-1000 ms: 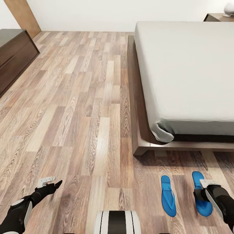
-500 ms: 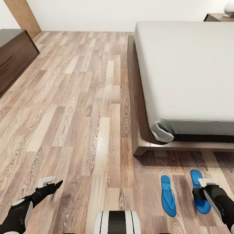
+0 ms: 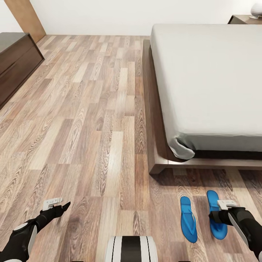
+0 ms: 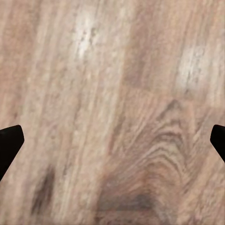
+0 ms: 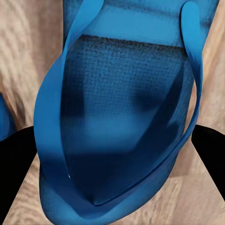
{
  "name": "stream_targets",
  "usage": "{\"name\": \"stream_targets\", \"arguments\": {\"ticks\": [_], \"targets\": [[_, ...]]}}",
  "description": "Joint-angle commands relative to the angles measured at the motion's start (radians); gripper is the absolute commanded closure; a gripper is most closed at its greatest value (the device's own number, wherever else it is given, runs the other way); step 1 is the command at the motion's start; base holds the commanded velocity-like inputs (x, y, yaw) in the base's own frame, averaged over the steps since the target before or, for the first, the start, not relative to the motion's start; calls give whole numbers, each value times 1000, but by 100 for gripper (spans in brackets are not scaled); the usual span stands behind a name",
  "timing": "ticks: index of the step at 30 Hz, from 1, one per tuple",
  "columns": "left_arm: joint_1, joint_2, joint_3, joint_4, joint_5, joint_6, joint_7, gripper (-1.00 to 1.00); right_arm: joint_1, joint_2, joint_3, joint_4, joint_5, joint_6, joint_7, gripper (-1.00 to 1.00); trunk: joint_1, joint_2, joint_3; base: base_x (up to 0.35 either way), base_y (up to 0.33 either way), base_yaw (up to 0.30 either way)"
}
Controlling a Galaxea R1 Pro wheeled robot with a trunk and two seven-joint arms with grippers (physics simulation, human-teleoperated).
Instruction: In the bedroom, move the book from the bed onto either nightstand, and place the two sandals side by side next to the bed.
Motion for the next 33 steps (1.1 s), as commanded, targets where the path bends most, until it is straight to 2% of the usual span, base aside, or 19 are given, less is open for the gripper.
{"name": "stream_targets", "arguments": {"ticks": [1, 8, 23, 33], "targets": [[-1, -1, 5, -2, -5, 6, -8, -100, 0, 0, -1, -1, -4, 5, 6, 100, 0, 0, -1, 0, 0, 0], [-1, -1, 5, -2, -5, 6, -7, -100, 0, 0, -1, -1, -4, 5, 11, 100, 0, 0, -1, 0, 0, 0], [-1, -29, 4, -2, -8, 6, -1, -100, 0, 0, -1, -1, -4, 7, 11, 100, 0, 0, -1, 66, 0, 0], [-1, -30, 3, -2, -8, 6, 0, -100, 0, 0, -1, -1, -4, 8, 10, 100, 2, -1, -16, 0, 0, 0]]}}
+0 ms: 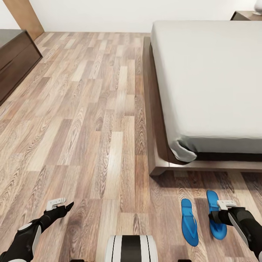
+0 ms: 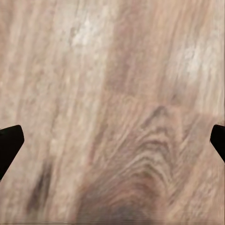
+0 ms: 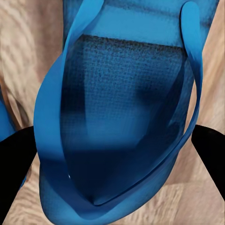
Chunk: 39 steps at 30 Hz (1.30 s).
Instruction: In the bedroom, move the book from the bed onto either nightstand, and place the two sandals side by side next to the bed.
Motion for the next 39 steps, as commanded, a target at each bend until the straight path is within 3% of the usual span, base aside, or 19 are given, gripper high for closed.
{"name": "stream_targets", "arguments": {"ticks": [1, 6, 9, 10, 13, 21, 27, 39], "targets": [[-1, -1, 3, -2, -5, 6, -8, -100, 0, 0, -1, -1, -5, 5, 0, 100, 0, -1, -5, 0, 0, 0], [-1, -1, -1, -2, -5, 5, -8, -100, 0, 1, 0, 30, -4, 1, -8, 100, 1, -1, -8, 0, 0, 0], [-1, -1, -1, -2, -5, 5, -8, -100, 0, 1, 0, 122, -2, -3, -10, 100, 1, -1, -8, 0, 0, 0], [-1, -1, -1, -2, -5, 5, -8, -100, -1, 1, 0, 173, -2, -27, -10, 100, 1, -1, -8, 0, 0, 0], [0, -1, -1, -2, -5, 5, -8, -100, -1, 1, 0, 200, -1, -74, -10, 100, 1, -1, -8, 0, 0, 0], [1, -1, -1, -2, -5, 5, -8, -100, -1, 1, 22, 212, 96, -106, -9, 100, 1, -1, -8, 0, 0, 0], [1, -1, -1, -2, -5, 5, -8, -100, -1, 1, 23, 211, 103, -203, -7, 100, 1, -1, -8, 0, 0, 0], [1, -1, -1, -2, -5, 5, -8, -100, -1, 1, 22, 199, 102, -231, -1, 100, 1, -1, -8, 0, 0, 0]]}}
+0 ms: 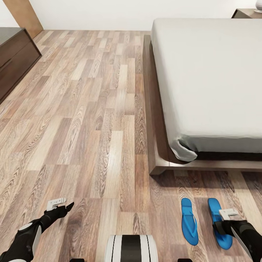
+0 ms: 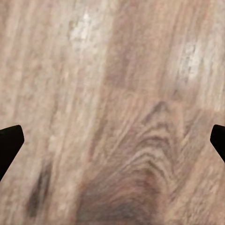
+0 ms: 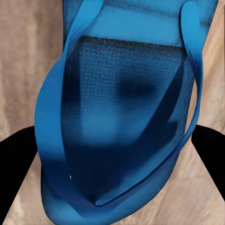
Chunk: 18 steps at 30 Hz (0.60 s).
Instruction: In the bedroom, move the book from the bed onto either nightstand, and place the two sandals side by side next to the bed.
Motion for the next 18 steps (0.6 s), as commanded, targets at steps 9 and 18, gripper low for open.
{"name": "stream_targets", "arguments": {"ticks": [9, 18], "targets": [[-1, -1, 5, -2, -5, 6, -8, -100, 0, -2, 0, 1, -1, -115, 9, 100, 0, 0, -1, 0, 0, 0], [-1, -1, 5, -2, -5, 6, -8, -100, 0, -2, 0, 1, -3, -118, 9, 100, 0, 0, -1, 0, 0, 0]]}}
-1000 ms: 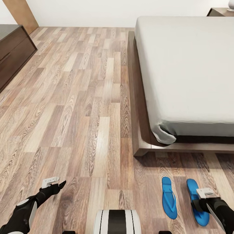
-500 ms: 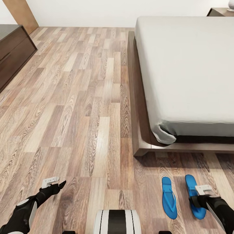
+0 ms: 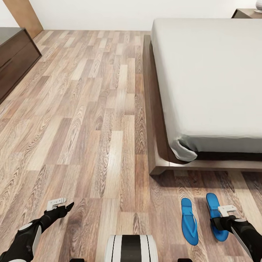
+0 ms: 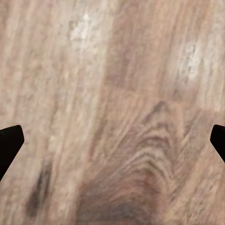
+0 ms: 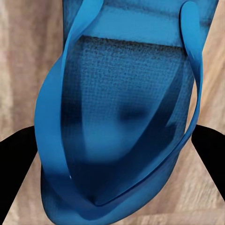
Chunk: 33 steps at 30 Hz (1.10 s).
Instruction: In the bedroom, move the book from the bed onto either nightstand, and place the two sandals side by side next to the bed.
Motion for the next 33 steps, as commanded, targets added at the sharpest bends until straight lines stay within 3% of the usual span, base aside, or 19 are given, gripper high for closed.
{"name": "stream_targets", "arguments": {"ticks": [1, 19, 24, 26, 30, 33], "targets": [[-1, -1, 4, -2, -5, 6, -8, -100, 0, 0, 1, -2, 4, 5, 4, 100, 0, 0, -1, 0, 0, 0], [-1, -1, 4, -2, -5, 6, -8, -100, 0, 0, 2, -2, 5, 5, 2, 100, 8, -4, -70, 0, 0, 0], [-1, -1, 4, -2, -5, 6, -8, -100, 0, 0, 1, -3, 4, 4, 3, 100, 8, -4, -70, 0, 0, 0], [-1, -1, 4, -2, -5, 6, -8, -100, 0, 0, 1, -5, 4, -8, 3, 100, 8, -4, -70, 0, 0, 0], [-1, -1, 4, -2, -5, 6, -8, -100, 0, 0, 1, 0, 3, -130, 5, 100, 8, -4, -70, 0, 0, 0], [-1, -1, 5, -2, -5, 6, -8, -100, 0, 0, 1, 3, 3, -164, 5, 100, 8, -4, -70, 0, 0, 0]]}}
